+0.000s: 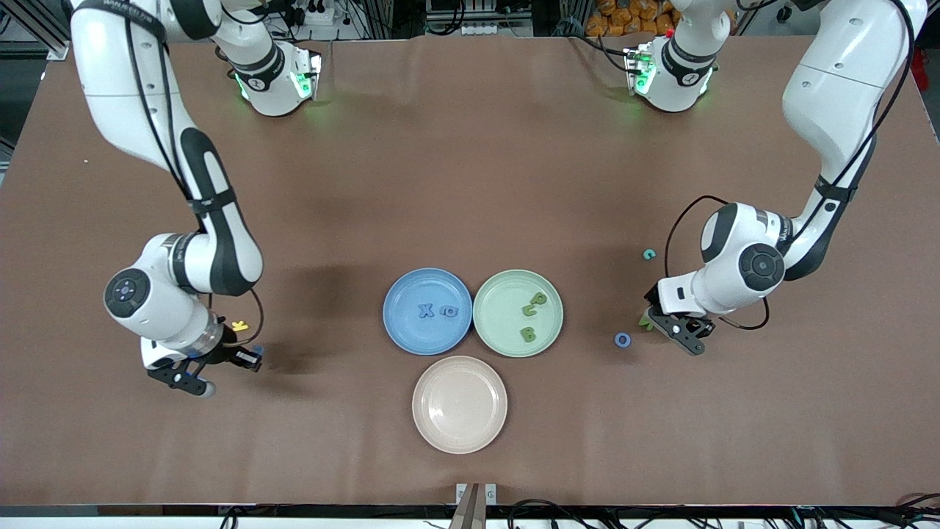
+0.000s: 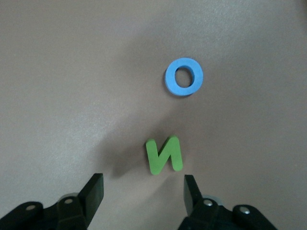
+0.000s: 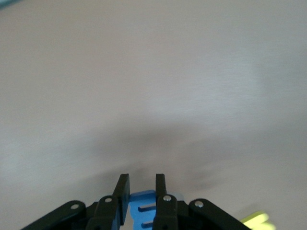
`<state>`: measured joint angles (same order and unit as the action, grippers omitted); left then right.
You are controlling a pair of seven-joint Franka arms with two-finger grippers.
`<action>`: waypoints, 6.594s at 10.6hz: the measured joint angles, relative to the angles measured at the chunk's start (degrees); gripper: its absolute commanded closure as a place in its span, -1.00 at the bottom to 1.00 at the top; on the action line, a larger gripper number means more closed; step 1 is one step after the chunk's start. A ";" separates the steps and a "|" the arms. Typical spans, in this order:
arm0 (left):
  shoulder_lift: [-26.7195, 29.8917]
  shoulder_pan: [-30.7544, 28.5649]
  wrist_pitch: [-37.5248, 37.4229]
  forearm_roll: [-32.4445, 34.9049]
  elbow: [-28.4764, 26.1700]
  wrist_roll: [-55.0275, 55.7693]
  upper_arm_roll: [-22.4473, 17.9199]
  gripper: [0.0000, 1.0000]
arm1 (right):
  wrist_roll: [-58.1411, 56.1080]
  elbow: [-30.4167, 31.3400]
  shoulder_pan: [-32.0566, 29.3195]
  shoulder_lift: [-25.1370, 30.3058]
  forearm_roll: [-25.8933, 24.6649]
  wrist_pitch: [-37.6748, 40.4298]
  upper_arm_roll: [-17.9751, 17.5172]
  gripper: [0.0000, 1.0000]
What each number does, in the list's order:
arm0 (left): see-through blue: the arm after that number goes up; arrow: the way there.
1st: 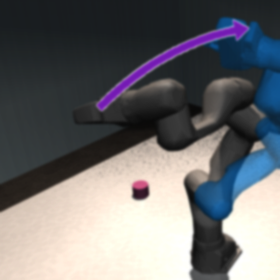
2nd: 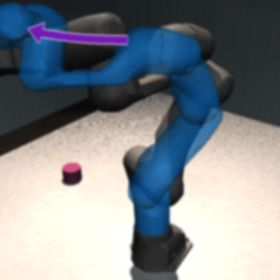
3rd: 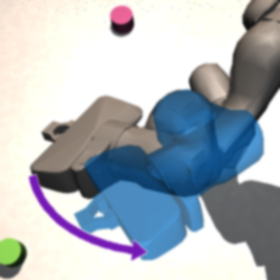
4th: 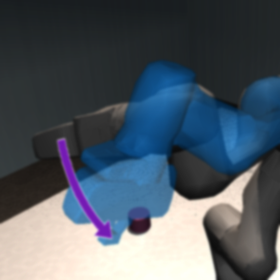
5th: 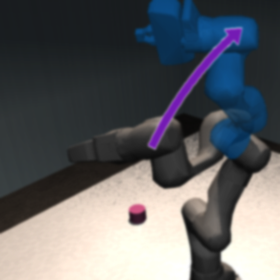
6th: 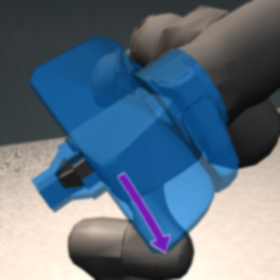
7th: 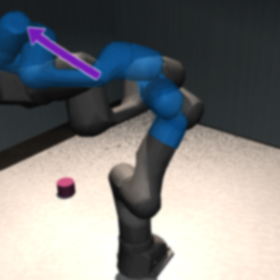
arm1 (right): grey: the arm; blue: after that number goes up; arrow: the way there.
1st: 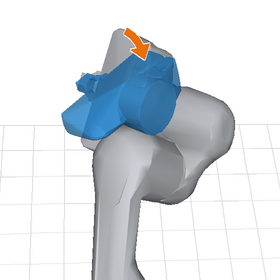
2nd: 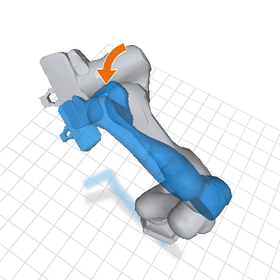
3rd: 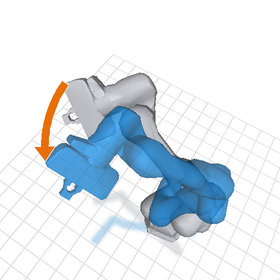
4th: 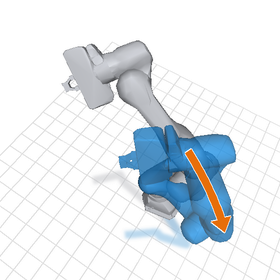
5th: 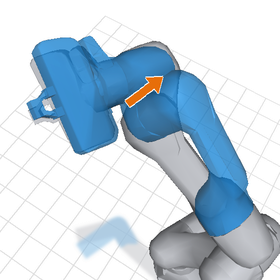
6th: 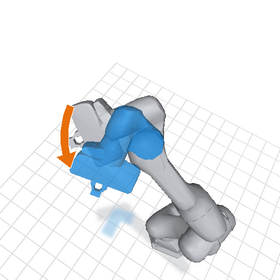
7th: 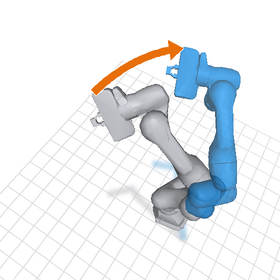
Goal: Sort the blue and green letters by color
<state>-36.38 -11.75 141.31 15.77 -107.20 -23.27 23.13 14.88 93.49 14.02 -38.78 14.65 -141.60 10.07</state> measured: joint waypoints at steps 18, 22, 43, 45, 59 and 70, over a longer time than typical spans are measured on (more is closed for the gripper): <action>-2.43 2.20 0.54 0.13 1.37 7.83 -0.48 1.00 | -6.06 -2.38 11.61 2.34 1.57 7.85 2.07 -1.00; -2.31 2.51 0.99 0.15 2.68 8.01 -0.29 1.00 | -14.08 -1.39 -0.09 3.75 -6.20 11.62 1.89 -1.00; 25.00 10.90 -25.45 0.40 11.77 54.58 0.47 -1.00 | -44.64 10.85 -23.51 -0.25 -6.79 -6.83 -0.69 -0.15; 31.56 7.62 -30.66 -2.29 11.64 54.57 0.37 -1.00 | -44.64 10.97 -23.69 -0.52 -6.78 -7.28 -0.70 0.22; 37.86 10.65 -42.13 -6.68 16.82 47.92 -10.86 -1.00 | -30.14 8.93 -16.40 4.71 2.22 -0.93 -2.57 0.50; 37.51 10.67 -48.31 -17.12 18.06 37.17 -14.38 -1.00 | 7.57 6.41 19.61 5.74 2.27 -0.95 -2.89 -0.10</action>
<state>1.13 -1.09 92.99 -1.35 -89.14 13.90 8.75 22.45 99.91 33.63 -33.04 16.93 -142.55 7.18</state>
